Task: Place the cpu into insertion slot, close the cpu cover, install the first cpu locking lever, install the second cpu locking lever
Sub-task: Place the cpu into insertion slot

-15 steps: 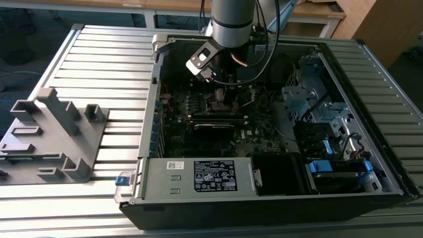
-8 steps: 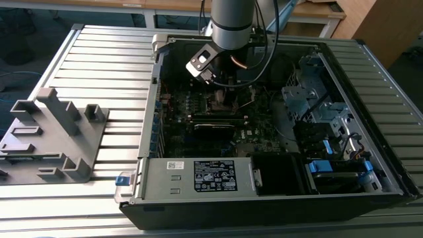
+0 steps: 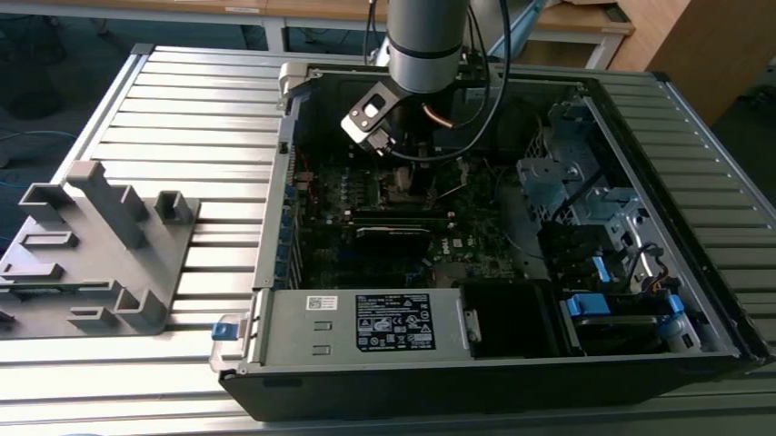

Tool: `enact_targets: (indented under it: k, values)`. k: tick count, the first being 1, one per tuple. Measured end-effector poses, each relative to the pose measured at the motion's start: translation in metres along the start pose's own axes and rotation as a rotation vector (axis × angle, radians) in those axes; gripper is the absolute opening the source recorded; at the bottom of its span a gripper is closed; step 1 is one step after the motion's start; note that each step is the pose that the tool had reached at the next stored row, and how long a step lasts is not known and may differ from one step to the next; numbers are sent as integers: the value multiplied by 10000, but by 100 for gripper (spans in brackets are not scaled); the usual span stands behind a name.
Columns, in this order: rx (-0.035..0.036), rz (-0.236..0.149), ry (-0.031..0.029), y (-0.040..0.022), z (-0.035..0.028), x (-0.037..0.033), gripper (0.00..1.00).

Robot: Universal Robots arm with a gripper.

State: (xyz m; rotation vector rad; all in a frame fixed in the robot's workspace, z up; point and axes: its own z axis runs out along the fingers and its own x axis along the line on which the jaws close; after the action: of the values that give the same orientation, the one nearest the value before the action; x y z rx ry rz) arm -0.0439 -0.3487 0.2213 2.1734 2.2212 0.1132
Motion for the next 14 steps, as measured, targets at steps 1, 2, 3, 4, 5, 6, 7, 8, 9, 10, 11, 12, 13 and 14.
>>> enact_targets:
  k: [1, 2, 3, 4, 5, 6, 7, 8, 9, 10, 11, 12, 13, 14]
  values:
    - [103, 4, 3, 1, 1, 0, 54]
    - [137, 5, 1, 1, 0, -1, 54]
    - [144, 6, 1, 1, -1, -1, 54]
    - [152, 5, 1, 1, -1, -1, 54]
    - [159, 5, 0, 1, -1, -1, 54]
    - [163, 5, 0, 1, -1, 0, 54]
    - [160, 6, 3, 1, 1, 5, 54]
    - [161, 5, 3, 2, 1, 13, 54]
    - [163, 4, 0, 2, 1, 19, 54]
    - [162, 4, -6, 2, 3, 23, 54]
    - [162, 7, -18, 2, 7, 24, 54]
    - [161, 30, -23, 2, 11, 24, 54]
    - [160, 102, -29, 1, 16, 24, 54]
    - [158, 182, -35, 0, 22, 23, 54]
